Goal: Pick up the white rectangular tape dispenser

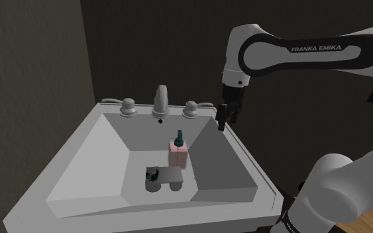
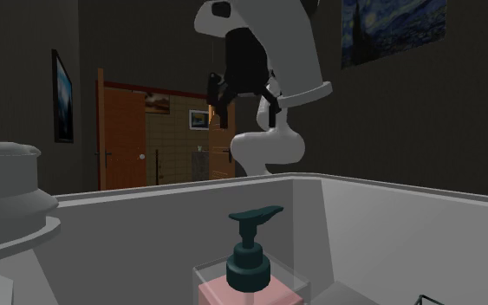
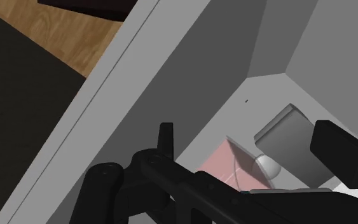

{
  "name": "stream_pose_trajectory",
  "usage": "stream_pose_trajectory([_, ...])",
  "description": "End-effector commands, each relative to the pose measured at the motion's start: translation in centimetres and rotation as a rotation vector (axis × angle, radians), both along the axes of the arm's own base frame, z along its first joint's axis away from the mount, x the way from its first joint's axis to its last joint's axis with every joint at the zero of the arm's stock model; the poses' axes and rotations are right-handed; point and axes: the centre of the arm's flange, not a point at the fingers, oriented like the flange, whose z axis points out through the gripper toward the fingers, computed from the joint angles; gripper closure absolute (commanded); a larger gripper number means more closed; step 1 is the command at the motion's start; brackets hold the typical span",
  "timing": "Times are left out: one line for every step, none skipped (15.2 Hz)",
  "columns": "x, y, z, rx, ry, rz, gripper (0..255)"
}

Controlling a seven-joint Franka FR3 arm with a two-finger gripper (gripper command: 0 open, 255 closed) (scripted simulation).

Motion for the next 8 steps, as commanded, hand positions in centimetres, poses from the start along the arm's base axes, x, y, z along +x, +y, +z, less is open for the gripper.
stream_pose_trajectory([1.2, 1.8, -1.1, 0.007, -0.002, 0.008, 0])
stream_pose_trajectory([1.8, 2.8, -1.8, 0.01, -0.003, 0.012, 0])
stream_pose_trajectory([2.3, 3.7, -2.5, 0.013, -0.003, 0.016, 0])
stream_pose_trajectory([2.9, 4.7, -3.1, 0.016, -0.003, 0.02, 0])
stream_pose_trajectory([3.4, 5.6, -3.8, 0.019, -0.004, 0.024, 0])
stream_pose_trajectory([3.9, 6.6, -4.5, 0.021, -0.004, 0.028, 0])
stream_pose_trajectory([4.5, 7.5, -5.1, 0.024, -0.005, 0.033, 0])
stream_pose_trajectory([5.0, 8.5, -5.8, 0.027, -0.005, 0.037, 0])
